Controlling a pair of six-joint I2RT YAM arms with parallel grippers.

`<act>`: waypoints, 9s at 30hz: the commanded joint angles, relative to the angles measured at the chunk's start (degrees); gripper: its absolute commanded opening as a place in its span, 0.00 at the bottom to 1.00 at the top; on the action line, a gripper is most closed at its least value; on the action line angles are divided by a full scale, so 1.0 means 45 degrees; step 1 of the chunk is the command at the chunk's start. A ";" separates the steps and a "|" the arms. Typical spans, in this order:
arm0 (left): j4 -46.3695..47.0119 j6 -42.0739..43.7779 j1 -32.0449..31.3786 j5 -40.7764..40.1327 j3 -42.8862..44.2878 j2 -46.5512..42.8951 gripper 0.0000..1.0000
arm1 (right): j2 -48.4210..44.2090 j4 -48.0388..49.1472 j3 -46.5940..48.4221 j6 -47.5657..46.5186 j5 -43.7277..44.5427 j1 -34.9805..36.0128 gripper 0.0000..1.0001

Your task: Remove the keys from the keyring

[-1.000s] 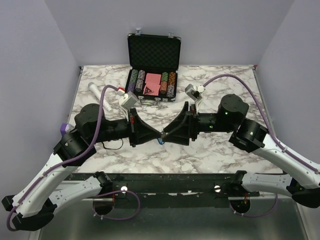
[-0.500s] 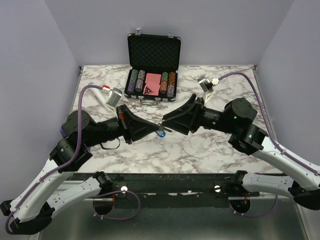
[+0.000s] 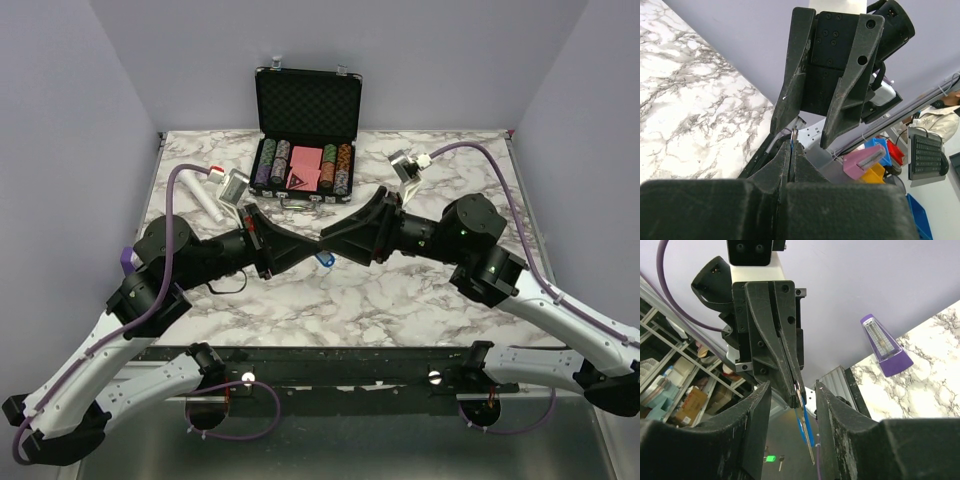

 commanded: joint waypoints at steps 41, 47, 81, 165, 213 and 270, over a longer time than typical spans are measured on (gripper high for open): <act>0.0129 -0.0168 -0.0072 -0.1125 0.0197 0.0000 0.00 | 0.0332 0.0766 -0.0277 0.0231 -0.0497 -0.0020 0.19; 0.0089 -0.0090 -0.0130 -0.1087 0.0216 0.0058 0.00 | 0.0390 0.0747 -0.0277 0.0251 -0.0497 -0.0001 0.18; -0.2063 0.1376 -0.0267 0.0240 0.1976 -0.0292 0.50 | -0.0880 0.0883 -0.1020 -0.0569 -0.2039 0.0038 0.01; -0.3815 0.3717 -0.1224 0.5554 0.2266 0.1425 0.00 | 0.1248 -0.3020 0.1342 -0.2658 -0.4988 0.0019 0.01; -0.5082 0.0012 -0.1166 -0.5552 -0.0915 -0.2929 0.76 | 0.0606 -0.4605 0.0975 -0.2876 0.0280 0.0019 0.01; -0.4266 -0.8743 -0.7084 -0.5813 -0.6014 0.7382 0.43 | 0.0527 -0.6479 -0.2523 0.1442 0.7316 0.0019 0.01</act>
